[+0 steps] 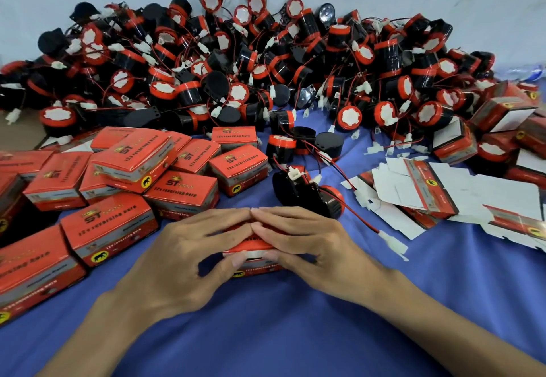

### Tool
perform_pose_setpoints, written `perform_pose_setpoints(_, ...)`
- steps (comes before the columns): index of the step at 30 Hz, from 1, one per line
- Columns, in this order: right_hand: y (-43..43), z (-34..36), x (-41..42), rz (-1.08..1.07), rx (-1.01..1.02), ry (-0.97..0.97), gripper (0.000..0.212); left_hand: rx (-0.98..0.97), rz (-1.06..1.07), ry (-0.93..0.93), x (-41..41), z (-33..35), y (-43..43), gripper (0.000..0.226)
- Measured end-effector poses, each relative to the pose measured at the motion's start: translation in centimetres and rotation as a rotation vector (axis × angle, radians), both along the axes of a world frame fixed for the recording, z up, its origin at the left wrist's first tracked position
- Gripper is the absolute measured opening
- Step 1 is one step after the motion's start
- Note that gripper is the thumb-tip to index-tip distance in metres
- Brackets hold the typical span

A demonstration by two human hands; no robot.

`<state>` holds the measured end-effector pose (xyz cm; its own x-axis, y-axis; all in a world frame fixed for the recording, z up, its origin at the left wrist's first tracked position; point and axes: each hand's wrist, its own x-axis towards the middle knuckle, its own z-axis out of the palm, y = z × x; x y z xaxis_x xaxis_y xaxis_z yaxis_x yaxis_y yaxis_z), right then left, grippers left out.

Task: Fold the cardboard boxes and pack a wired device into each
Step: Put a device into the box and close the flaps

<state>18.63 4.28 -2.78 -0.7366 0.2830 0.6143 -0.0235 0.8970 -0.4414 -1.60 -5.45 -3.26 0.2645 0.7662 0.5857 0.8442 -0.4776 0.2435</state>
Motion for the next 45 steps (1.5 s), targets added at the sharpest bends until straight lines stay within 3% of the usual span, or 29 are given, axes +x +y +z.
perform_pose_setpoints(6, 0.6, 0.0, 0.4, 0.050, 0.071, -0.088, 0.038, 0.054, 0.018, 0.070, 0.5, 0.1, 0.0, 0.037)
perform_pose_setpoints(11, 0.3, -0.4, 0.4, 0.026, -0.074, 0.021, 0.033, 0.060, -0.006, 0.097, 0.9, 0.3, -0.2, 0.037)
perform_pose_setpoints(16, 0.2, -0.2, 0.7, 0.005, -0.172, 0.059, 0.040, 0.221, 0.059, 0.161, 2.2, -0.2, -0.5, 0.030)
perform_pose_setpoints(20, 0.1, 0.1, 0.9, -0.042, -0.197, 0.034, 0.051, 0.187, -0.021, 0.084, 2.9, 0.1, -0.3, 0.030)
perform_pose_setpoints(25, 0.2, 0.2, 0.8, -0.041, -0.210, -0.032, 0.046, -0.123, -0.095, -0.201, 2.2, 0.2, -0.5, 0.037)
perform_pose_setpoints(27, 0.2, 0.2, 0.8, -0.044, -0.210, -0.043, 0.046, -0.171, -0.122, -0.221, 1.9, 0.0, -0.5, 0.040)
perform_pose_setpoints(36, 0.1, 0.3, 0.8, -0.015, -0.147, -0.111, 0.047, 0.118, -0.133, -0.214, 1.7, -0.4, -0.1, 0.032)
perform_pose_setpoints(45, 0.3, 0.0, 0.8, -0.024, -0.064, -0.081, 0.040, 0.018, -0.154, -0.227, 2.0, -0.4, -0.1, 0.034)
